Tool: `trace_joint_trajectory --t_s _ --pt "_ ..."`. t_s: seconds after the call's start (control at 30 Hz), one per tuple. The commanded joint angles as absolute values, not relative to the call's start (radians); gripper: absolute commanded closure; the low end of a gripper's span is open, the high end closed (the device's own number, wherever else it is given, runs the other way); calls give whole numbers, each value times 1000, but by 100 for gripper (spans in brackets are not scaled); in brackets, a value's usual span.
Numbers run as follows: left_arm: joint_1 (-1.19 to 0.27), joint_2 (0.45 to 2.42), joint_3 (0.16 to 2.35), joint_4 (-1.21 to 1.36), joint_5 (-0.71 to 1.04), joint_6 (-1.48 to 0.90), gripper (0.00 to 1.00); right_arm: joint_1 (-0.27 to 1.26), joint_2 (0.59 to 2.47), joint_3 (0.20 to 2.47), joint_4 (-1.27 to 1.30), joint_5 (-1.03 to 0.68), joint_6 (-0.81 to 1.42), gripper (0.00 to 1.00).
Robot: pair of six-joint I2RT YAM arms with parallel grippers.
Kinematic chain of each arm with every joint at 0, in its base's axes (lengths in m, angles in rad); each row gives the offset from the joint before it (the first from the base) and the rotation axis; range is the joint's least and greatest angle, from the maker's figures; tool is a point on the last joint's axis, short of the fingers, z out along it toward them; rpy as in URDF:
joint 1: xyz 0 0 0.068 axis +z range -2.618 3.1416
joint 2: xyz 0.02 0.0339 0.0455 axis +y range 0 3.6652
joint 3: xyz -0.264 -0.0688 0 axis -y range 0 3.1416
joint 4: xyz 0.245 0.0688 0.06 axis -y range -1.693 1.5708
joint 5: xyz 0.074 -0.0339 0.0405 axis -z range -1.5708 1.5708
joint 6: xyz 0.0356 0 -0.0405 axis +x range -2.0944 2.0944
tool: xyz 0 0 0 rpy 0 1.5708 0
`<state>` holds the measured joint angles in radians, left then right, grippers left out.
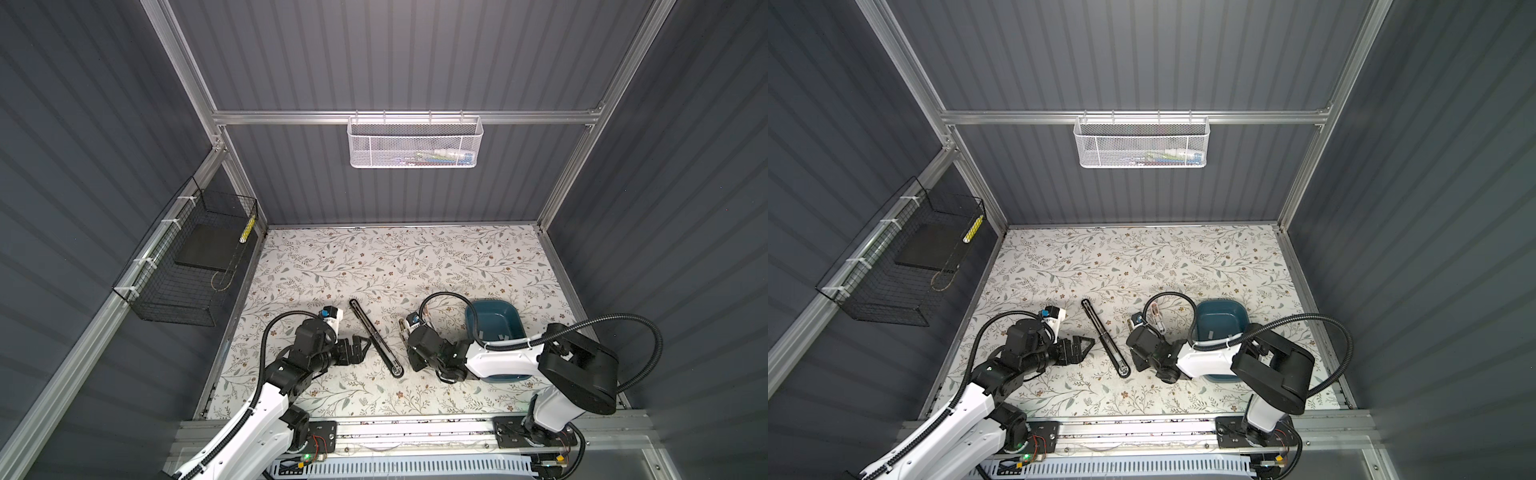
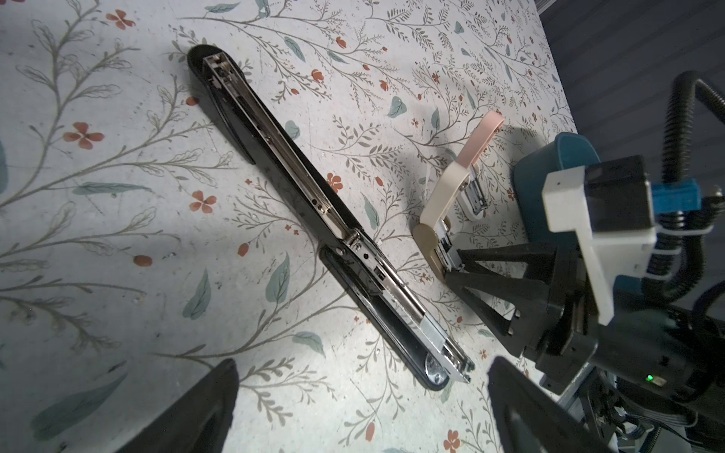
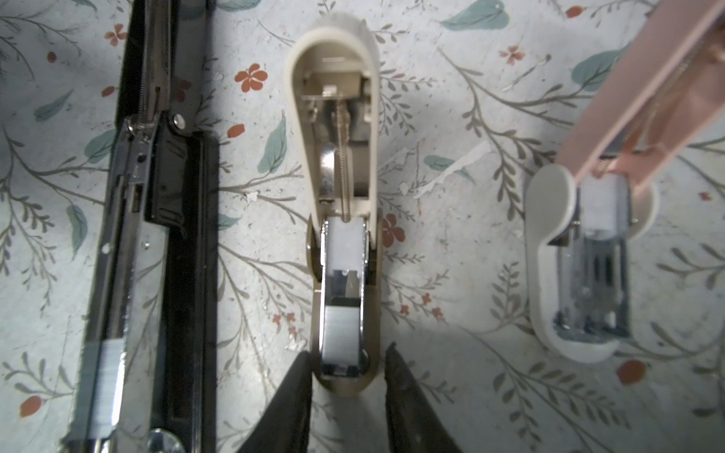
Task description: Load the staples into the stapler
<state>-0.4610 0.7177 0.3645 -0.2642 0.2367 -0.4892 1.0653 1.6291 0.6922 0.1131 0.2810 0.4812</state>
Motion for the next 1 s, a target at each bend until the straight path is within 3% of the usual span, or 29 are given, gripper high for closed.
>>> trace_joint_trajectory --t_s 0.0,0.33,0.63,0.97 --pt "-457 711 361 -263 243 -469 1 1071 1587 715 72 296 469 60" --pt "-457 729 366 -262 238 -468 1 1068 1403 683 24 366 489 52" --pt "-457 690 351 -262 214 -474 1 1029 1364 670 -1 357 532 61" --pt "-457 648 337 -263 203 -483 1 979 1494 695 31 268 516 66"
